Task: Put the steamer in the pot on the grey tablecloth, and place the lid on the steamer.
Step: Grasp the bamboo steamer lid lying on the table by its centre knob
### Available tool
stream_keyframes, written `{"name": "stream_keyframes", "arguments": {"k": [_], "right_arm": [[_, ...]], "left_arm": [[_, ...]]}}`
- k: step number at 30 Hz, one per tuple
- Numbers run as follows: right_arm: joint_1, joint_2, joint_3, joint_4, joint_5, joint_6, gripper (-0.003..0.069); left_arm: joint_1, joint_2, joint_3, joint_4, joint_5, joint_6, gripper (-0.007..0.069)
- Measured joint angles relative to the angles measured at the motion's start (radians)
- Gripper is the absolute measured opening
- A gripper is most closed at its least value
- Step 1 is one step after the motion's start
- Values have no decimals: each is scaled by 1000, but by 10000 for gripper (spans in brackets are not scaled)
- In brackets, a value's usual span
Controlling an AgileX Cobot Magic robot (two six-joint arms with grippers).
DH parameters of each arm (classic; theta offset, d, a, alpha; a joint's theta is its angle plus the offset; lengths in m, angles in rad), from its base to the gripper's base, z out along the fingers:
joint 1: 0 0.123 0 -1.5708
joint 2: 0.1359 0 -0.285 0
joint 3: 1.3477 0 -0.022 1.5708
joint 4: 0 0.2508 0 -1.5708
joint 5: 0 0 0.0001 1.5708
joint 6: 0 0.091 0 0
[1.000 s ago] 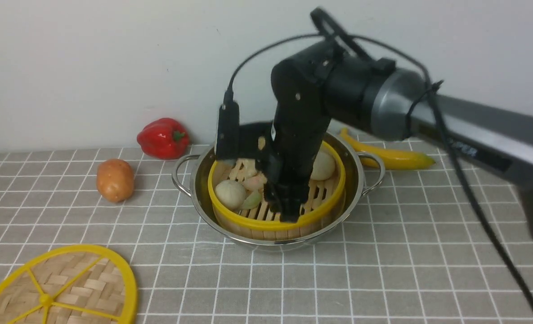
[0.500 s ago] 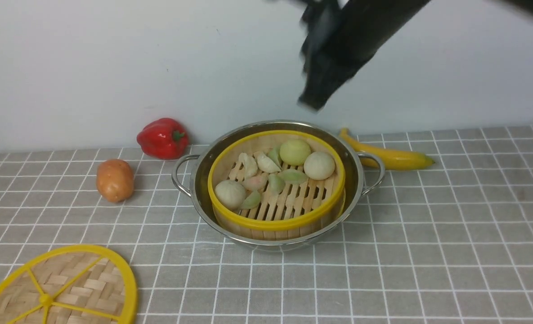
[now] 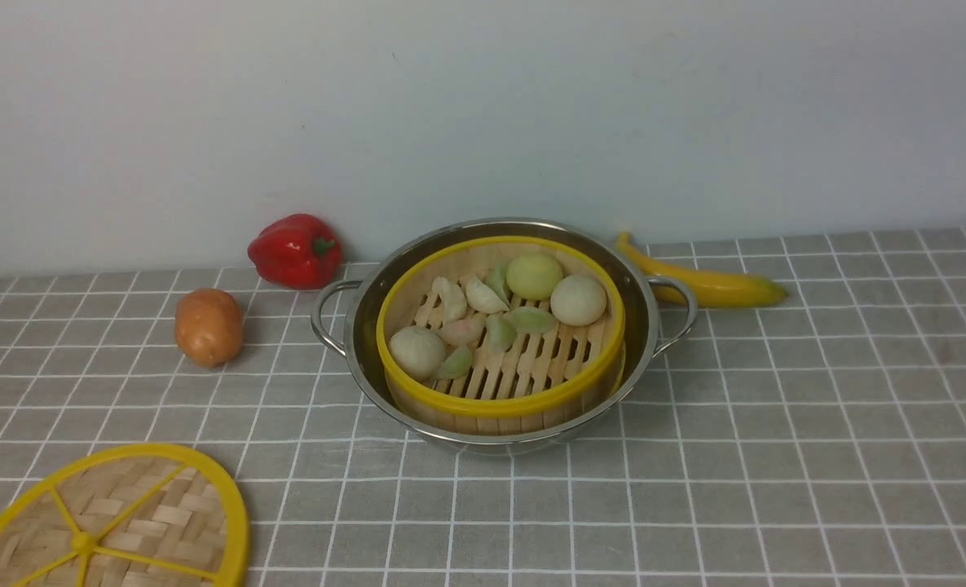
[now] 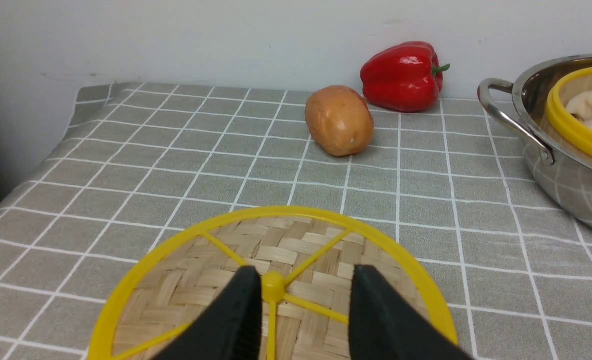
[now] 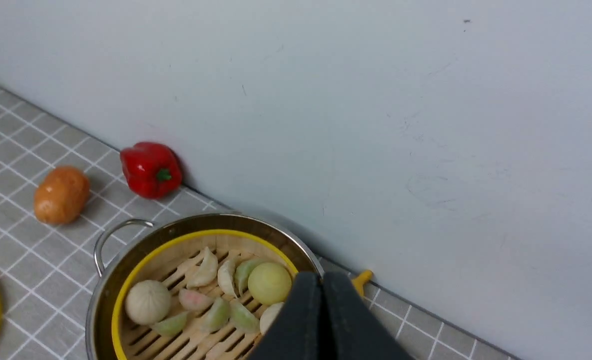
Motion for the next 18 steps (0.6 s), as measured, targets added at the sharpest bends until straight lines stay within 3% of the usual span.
{"name": "stream_keyframes", "arguments": {"k": [4,7,12,13,15,18], "right_arm": [[-4,-26,65,-23,-8,-16,8],[-27,-152,335,-12,-58,-1,15],[-147,-469,882,33,-438,66,29],[-154,-484,906,34,-438,68,29],[-267,-672,1178,35,-655,82,36],[-393,-862,1420,31,-838,86,46]], "left_arm": [[0,0,0,0,0,0,243],[0,0,0,0,0,0,243],[0,0,0,0,0,0,243],[0,0,0,0,0,0,243],[0,0,0,0,0,0,243],[0,0,0,0,0,0,243]]}}
